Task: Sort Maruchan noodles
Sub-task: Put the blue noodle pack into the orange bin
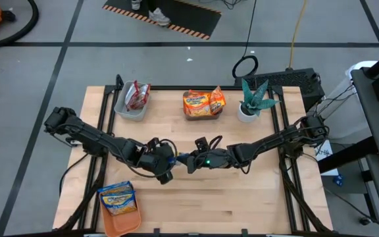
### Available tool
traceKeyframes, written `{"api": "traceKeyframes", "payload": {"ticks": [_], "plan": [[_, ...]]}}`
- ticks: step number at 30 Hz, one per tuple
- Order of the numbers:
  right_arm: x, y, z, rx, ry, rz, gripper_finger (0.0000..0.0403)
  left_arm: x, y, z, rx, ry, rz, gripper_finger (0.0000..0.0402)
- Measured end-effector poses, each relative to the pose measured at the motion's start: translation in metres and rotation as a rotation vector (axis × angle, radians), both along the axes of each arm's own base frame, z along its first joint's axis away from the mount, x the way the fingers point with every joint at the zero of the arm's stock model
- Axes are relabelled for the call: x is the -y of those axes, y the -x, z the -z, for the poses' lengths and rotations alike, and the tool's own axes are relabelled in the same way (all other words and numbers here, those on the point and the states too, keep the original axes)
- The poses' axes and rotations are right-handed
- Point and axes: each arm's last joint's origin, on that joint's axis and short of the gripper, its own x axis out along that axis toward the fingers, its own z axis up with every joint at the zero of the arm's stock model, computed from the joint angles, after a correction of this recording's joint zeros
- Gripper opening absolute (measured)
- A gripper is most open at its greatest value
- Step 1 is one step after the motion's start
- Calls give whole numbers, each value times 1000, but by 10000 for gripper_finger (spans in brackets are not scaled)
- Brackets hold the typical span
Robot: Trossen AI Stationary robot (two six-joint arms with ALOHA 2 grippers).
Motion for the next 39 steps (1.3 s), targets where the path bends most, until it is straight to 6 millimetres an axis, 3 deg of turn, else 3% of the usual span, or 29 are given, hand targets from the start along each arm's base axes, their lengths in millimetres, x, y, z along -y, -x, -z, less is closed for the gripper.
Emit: {"api": "traceKeyframes", "payload": {"ticks": [4, 7, 13, 21, 26, 30, 39], "plan": [[-1, 0, 0, -1, 18, -60, 0, 4, 1, 0, 0, 45, 0, 134], [-1, 0, -2, -3, 73, -89, 11, 8, 2, 0, -3, 50, 14, 130], [8, 11, -19, -25, 162, -102, 81, 16, 8, -2, -12, 75, 52, 133], [26, 38, -46, -108, 285, -107, 154, 23, 29, -26, 13, 265, 112, 133], [29, 50, -58, -111, 341, -134, 159, 27, 48, -45, 35, 385, 139, 133], [25, 56, -64, -96, 333, -301, 153, 31, 68, -55, -18, 463, 195, 133], [8, 65, -51, -104, 340, -605, 133, 37, 103, -65, -159, 624, 178, 133]]}}
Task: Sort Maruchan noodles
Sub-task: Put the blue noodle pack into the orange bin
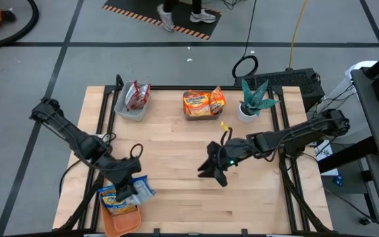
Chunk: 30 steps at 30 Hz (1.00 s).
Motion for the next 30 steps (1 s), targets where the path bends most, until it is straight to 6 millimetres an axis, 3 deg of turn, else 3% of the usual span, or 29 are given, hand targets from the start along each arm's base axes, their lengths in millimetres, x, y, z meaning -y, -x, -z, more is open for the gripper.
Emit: {"api": "traceKeyframes", "payload": {"ticks": [8, 14, 30], "plan": [[-20, 15, 32, -142, -89, -70, 130, 33, 27, 3, -112, 77, 114, 133], [-36, 24, 43, -119, -102, -125, 130, 54, 46, 17, -213, -8, 166, 133], [-36, 22, 42, -19, -178, -21, 130, 85, 35, 59, -245, -216, 153, 134]]}}
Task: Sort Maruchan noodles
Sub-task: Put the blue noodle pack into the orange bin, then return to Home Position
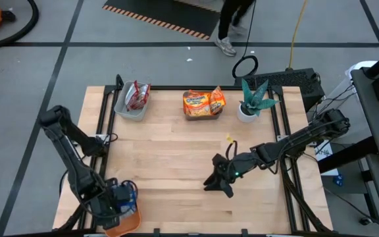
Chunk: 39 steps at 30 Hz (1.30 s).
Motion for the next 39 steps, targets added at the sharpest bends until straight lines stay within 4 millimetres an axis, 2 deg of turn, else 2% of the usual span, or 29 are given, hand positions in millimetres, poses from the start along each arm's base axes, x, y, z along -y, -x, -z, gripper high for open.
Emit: {"api": "traceKeyframes", "payload": {"ticks": [10, 17, 21, 25, 33, 39], "plan": [[8, -5, -5, 55, 3, 119, 130, 18, 8, 18, -12, -78, 68, 143], [20, -10, -5, 50, -8, 167, 130, 26, 21, 22, 9, -113, 77, 227], [27, -12, -5, 49, -23, 196, 130, 22, 23, 16, 2, -101, 71, 261], [32, -14, -5, 57, -8, 247, 130, 5, 25, 1, 21, -99, 83, 268], [42, -16, -6, 119, 145, 334, 127, -56, 29, -40, 195, -187, 97, 268], [44, -19, -14, 253, 339, 302, 93, -102, 30, -63, 341, -258, 171, 246]]}}
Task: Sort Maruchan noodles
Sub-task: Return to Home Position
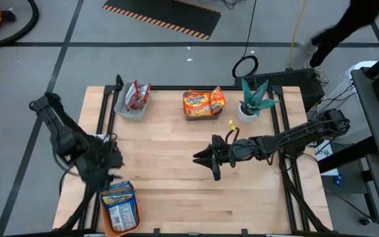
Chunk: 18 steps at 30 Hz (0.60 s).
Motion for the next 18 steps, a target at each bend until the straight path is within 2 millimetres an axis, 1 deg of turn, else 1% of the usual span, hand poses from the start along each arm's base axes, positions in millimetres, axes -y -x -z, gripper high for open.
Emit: {"api": "traceKeyframes", "payload": {"ticks": [3, 6, 8, 11, 13, 15, 18], "plan": [[1, -1, -1, 21, 135, -23, 69, -23, 1, -10, 69, -13, 0, 216], [3, -1, -1, 27, 188, -30, 43, -43, 3, -18, 140, -40, -16, 180], [5, -2, -2, 30, 204, -24, 27, -53, 5, -23, 198, -65, -16, 155], [13, -3, -1, 29, 235, -6, 5, -64, 6, -29, 285, -132, -49, 122], [19, -4, -3, 31, 256, 5, 3, -70, 7, -32, 328, -186, -95, 110], [26, -3, -6, 40, 278, 14, 5, -73, 6, -33, 349, -210, -135, 107], [40, 1, -14, 64, 348, -20, 2, -75, 4, -33, 350, -210, -161, 106]]}}
